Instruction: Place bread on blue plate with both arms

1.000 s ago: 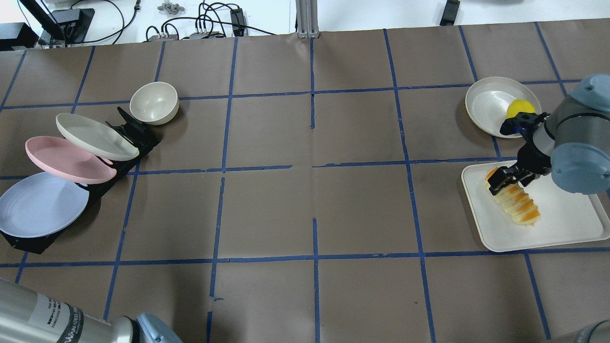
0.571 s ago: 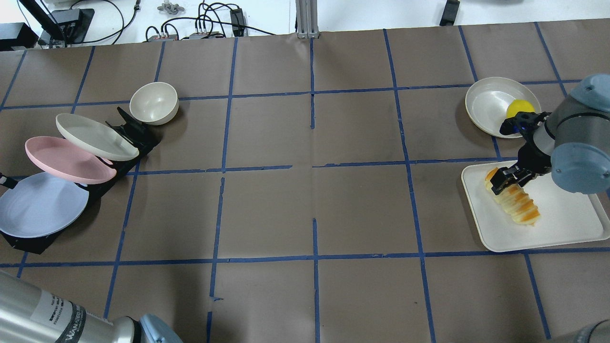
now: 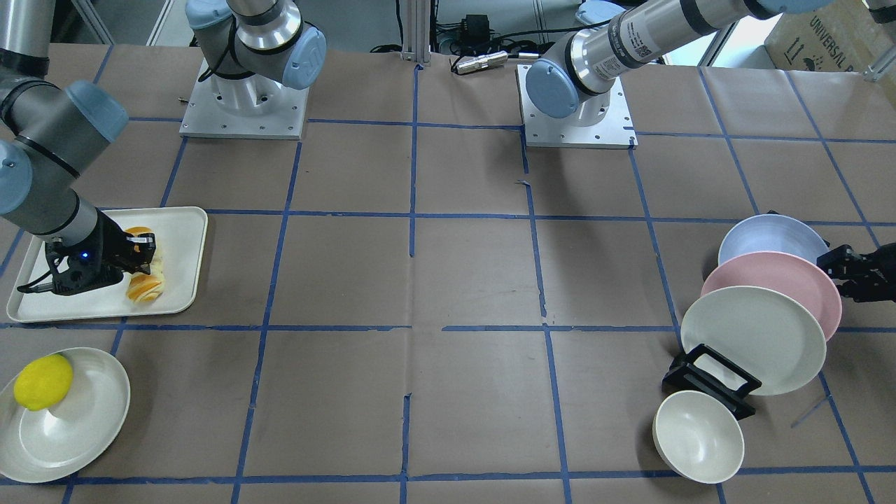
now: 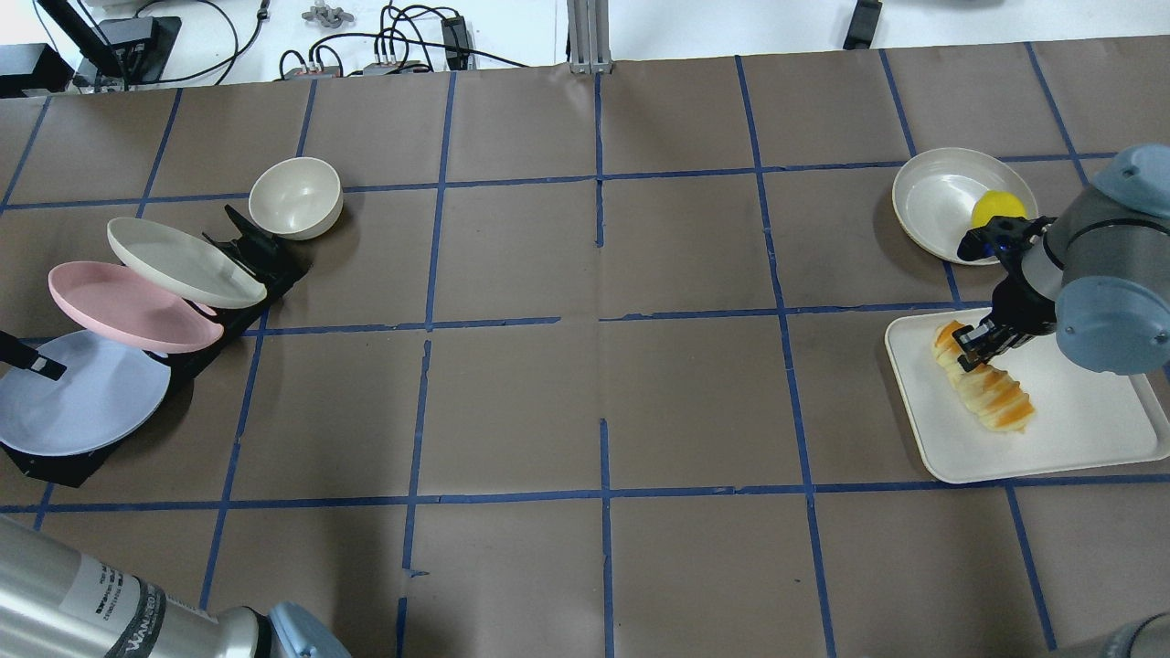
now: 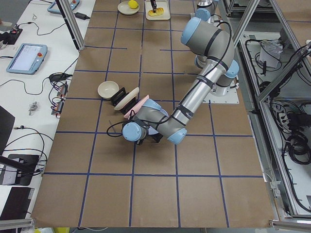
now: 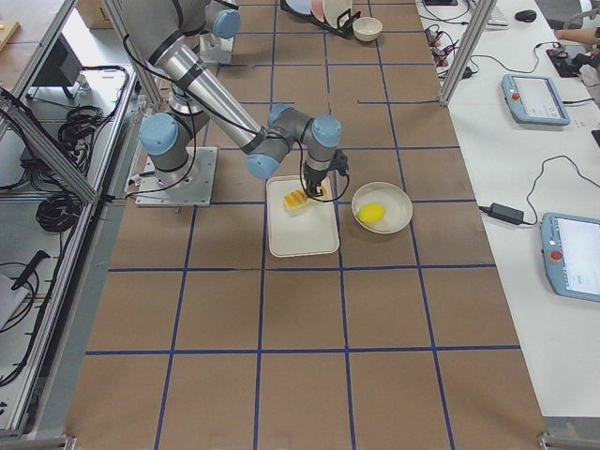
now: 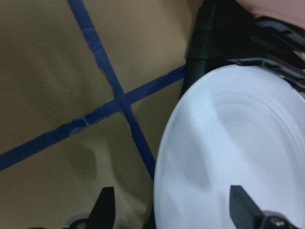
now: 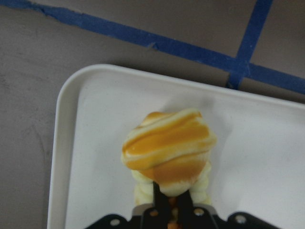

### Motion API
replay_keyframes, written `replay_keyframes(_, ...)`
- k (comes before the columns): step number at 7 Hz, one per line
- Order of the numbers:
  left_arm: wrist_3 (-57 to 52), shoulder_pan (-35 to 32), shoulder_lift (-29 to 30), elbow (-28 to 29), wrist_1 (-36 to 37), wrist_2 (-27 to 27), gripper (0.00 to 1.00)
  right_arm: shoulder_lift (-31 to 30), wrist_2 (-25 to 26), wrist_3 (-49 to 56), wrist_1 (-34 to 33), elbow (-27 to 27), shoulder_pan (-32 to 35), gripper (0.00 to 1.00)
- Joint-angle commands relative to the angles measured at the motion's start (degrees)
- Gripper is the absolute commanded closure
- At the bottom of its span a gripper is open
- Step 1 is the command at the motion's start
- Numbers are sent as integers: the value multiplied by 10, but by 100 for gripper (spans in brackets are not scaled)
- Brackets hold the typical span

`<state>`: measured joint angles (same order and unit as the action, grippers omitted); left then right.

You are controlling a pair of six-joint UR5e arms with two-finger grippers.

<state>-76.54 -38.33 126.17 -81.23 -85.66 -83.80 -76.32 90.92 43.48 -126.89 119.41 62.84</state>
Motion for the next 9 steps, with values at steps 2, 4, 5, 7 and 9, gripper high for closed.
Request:
replay_keyframes(2,16,-1,-10,3,1,-14,100,-20,0,-2,1,-21,1,92)
replay_keyframes(4,17,-1,-31,15,-6,-24,100,-52,2,-22,10,-68,5,91)
replay_keyframes(5,17,-1,-68,10,-23,-24,100,-74,5,-64,24,-82,26,91)
replay_keyframes(7,26,-1,-166,-1,-102,-25,100,-127,10,-143,141,-146,82,90)
replay_keyframes(9,31,1,-264,1,-181,-28,100,-127,7,-228,279,-250,130,90)
